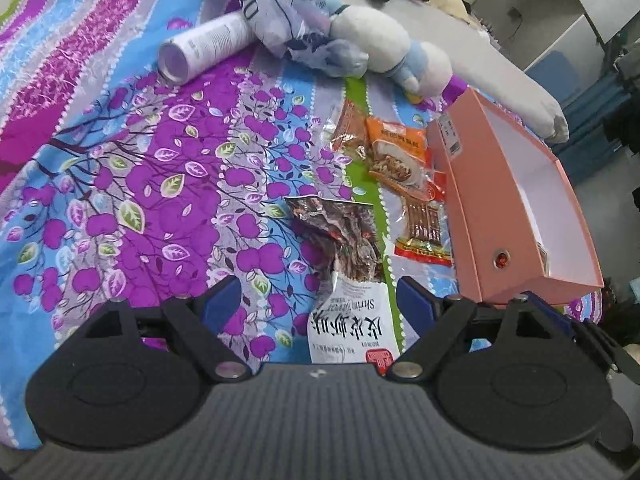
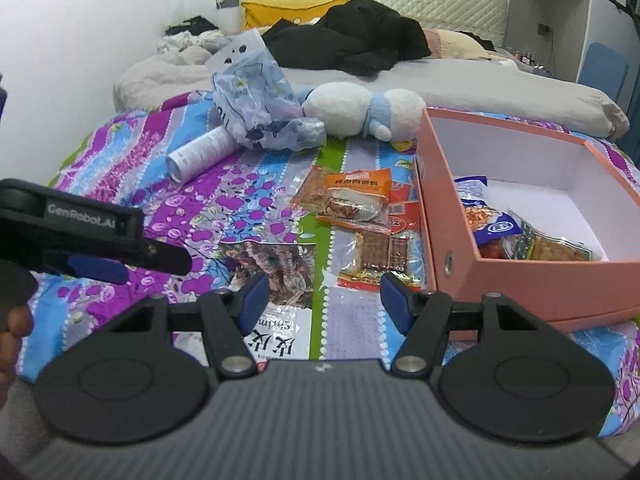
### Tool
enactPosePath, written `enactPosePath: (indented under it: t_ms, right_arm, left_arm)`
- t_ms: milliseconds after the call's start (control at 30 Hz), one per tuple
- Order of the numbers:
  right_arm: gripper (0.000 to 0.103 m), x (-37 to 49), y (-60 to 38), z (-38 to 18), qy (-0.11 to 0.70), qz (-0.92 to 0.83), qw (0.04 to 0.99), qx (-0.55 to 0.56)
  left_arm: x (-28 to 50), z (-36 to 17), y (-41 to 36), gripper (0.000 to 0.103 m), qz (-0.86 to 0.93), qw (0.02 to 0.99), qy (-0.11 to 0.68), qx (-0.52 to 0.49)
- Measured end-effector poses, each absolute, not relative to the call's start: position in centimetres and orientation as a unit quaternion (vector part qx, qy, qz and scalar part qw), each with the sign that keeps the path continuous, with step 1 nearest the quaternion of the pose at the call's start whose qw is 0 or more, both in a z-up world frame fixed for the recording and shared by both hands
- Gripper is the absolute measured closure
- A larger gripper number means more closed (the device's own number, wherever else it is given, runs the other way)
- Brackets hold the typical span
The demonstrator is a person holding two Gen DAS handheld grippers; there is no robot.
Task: Organize snacks
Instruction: 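Reach the left tool to the clear dried-snack bag while the right tool reaches the red-label sausage pack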
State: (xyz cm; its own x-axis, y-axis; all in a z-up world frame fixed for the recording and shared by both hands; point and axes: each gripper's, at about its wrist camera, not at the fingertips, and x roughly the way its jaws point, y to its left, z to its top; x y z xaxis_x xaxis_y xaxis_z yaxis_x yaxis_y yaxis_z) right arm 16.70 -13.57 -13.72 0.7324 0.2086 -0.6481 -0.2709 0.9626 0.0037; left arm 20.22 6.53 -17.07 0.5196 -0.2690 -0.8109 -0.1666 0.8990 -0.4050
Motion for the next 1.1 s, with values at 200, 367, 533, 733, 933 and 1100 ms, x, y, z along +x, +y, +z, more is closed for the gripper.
enactPosePath:
  t_ms: [200, 367, 533, 733, 933, 1100]
  right_arm:
    - [0.042, 19.0, -12.4, -15.4, 0.359, 0.143, 0.92, -0.057]
    - [0.045, 21.0, -11.4, -16.8, 0.364, 0.137, 0.918, -0.074]
    - [0.045, 23.8, -11.2, -18.5, 0.366, 0.111, 0.92, -0.09]
    - [0.045, 26.9, -11.4, -21.1, 0.372, 0.074, 0.92, -0.102]
    - [0.043, 28.9, -11.6, -23.3, 0.385, 0.052, 0.913, -0.123]
    - [0.031, 30.0, -11.4, -24.3, 0.381, 0.051, 0.912, -0.144]
  left_arm:
    - [22.7, -19.3, 6.8, 0.016, -0.035, 0.835, 0.501, -0.226]
    - [24.7, -21.9, 7.5, 0.017, -0.037, 0.819, 0.518, -0.246]
    - [26.3, -23.5, 7.3, 0.018, -0.063, 0.811, 0.523, -0.255]
    - [27.3, -25.1, 6.5, 0.031, -0.097, 0.814, 0.513, -0.256]
    - [28.7, -25.9, 7.5, 0.038, -0.131, 0.805, 0.509, -0.275]
    - [29.5, -26.4, 7.1, 0.056, -0.128, 0.802, 0.512, -0.281]
